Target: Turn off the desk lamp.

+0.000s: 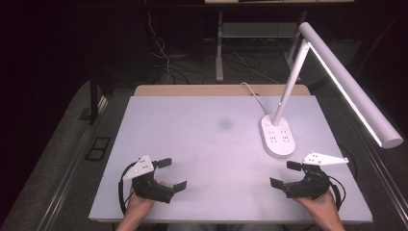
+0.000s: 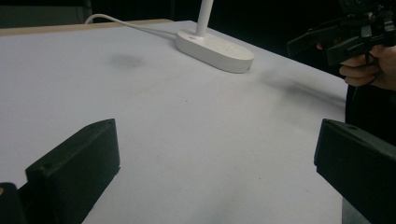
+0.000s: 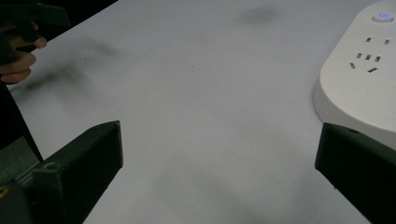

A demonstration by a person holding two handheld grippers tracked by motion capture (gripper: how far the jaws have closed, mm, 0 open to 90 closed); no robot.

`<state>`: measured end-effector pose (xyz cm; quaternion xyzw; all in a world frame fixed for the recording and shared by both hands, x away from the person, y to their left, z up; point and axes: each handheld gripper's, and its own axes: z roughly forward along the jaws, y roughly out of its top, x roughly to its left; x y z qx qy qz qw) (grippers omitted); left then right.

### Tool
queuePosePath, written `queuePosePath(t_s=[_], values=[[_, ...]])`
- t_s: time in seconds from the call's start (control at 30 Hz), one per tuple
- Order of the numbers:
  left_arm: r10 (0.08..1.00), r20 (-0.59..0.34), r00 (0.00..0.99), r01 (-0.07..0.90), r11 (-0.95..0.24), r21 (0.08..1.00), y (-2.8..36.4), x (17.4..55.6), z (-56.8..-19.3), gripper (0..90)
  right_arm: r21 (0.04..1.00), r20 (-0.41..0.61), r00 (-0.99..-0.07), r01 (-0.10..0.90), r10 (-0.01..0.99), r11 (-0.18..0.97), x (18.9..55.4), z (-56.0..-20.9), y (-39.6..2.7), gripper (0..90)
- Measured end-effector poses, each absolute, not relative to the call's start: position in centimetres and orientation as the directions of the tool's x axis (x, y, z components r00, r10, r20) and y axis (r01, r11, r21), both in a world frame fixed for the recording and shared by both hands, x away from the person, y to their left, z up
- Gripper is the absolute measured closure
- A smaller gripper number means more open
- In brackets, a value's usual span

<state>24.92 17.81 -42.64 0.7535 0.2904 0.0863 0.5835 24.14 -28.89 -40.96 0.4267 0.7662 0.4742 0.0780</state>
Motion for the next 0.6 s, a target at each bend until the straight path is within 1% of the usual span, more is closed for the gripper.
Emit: queuePosePath(t_s=[0.6], values=[[0.537, -0.209, 0.817, 0.337, -0.151, 0.929, 17.88, 24.85, -42.62, 0.0, 0.788, 0.309, -0.62, 0.591, 0.721, 0.171, 24.12, -40.73, -29.32, 0.9]])
